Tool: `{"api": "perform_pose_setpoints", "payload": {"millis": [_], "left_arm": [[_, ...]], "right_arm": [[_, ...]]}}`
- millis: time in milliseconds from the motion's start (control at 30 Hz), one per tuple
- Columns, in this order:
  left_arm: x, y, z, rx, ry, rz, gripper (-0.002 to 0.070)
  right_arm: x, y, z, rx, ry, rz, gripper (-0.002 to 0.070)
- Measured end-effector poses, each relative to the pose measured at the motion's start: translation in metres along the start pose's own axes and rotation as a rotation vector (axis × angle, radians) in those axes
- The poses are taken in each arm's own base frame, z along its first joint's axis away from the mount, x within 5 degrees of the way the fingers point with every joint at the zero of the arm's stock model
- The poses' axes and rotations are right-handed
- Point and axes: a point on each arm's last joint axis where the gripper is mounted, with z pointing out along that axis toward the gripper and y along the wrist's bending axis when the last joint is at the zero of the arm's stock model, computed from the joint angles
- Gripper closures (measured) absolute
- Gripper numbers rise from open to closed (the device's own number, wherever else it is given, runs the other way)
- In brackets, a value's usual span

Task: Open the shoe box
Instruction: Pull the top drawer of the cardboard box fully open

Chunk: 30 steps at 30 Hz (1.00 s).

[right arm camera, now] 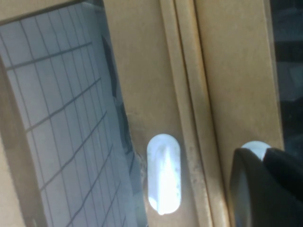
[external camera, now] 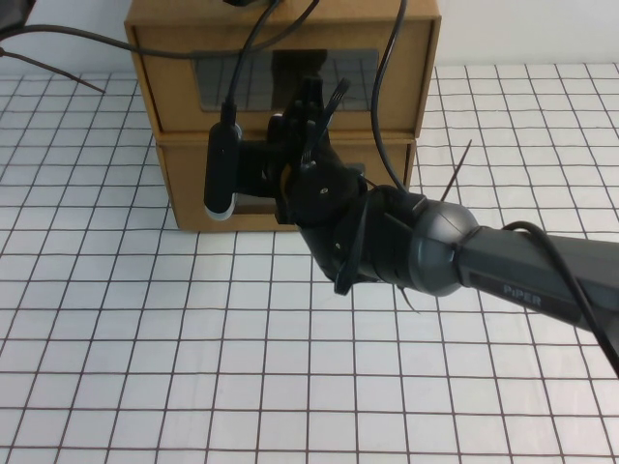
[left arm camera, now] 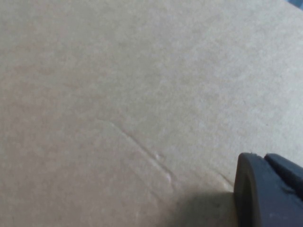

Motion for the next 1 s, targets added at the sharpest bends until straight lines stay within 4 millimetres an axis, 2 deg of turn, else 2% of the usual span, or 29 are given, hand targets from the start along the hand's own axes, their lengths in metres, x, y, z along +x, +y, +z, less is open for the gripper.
{"api": "perform_pose_setpoints", "payload": {"millis": [667, 1000], "left_arm": [[0.0, 0.0, 0.0, 0.0, 0.001, -0.002, 0.0677], [0.001, -0.001, 0.0, 0.009, 0.004, -0.005, 0.0677]], "right_arm": [[-0.001, 0.001, -0.001, -0.001, 0.003, -0.003, 0.0666], [-0.002, 0.001, -0.02, -0.033, 0.006, -0.014, 0.0668]]}}
